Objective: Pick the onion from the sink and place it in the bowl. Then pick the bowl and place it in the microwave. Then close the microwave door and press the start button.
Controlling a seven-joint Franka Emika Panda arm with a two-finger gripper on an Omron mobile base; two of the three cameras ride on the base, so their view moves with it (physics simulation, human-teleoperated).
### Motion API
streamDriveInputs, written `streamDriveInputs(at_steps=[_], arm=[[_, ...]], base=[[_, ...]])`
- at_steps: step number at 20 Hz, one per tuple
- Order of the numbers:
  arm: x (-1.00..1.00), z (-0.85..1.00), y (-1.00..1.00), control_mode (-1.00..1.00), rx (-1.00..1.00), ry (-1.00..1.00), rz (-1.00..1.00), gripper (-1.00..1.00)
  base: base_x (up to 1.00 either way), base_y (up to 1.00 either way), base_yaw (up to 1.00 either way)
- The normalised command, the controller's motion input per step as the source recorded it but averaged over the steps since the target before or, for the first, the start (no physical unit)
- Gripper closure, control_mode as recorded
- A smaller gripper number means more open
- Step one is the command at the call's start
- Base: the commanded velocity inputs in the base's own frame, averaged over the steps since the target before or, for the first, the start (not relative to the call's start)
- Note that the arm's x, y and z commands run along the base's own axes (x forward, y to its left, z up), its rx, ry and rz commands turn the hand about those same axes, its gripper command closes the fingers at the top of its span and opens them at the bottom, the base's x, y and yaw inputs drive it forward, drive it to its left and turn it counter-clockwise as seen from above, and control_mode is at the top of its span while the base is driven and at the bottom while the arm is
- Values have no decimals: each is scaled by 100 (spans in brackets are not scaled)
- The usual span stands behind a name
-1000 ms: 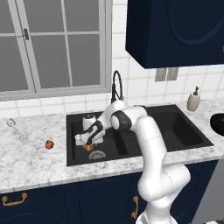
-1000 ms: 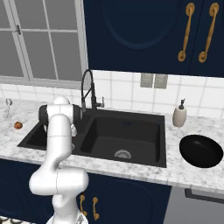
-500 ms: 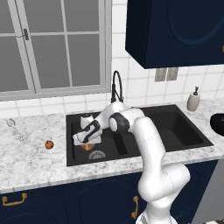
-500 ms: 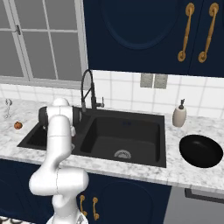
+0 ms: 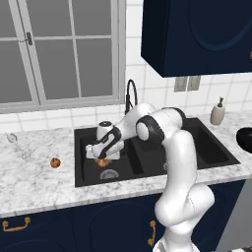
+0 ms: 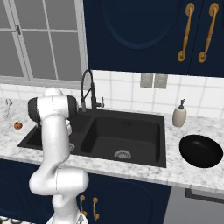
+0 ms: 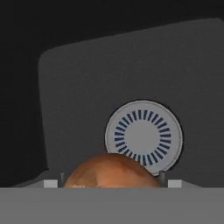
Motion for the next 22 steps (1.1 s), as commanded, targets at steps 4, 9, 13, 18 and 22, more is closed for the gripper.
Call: streamDriveInputs(at_steps=[4,9,13,18,22], arm=[[-85,100,-2,-100,7,-19,-8,100],[-68,100,-10,-100,5,-7,-11,100],[-58,100,-43,-100,1,-2,-9,100],[-59,100,-63,-100,0,-10,-12,100],[-42,96,-87,-100,-1,-6,-12,100]], base=[[0,0,0],[0,0,0],[0,0,0],[0,0,0],[0,0,0]])
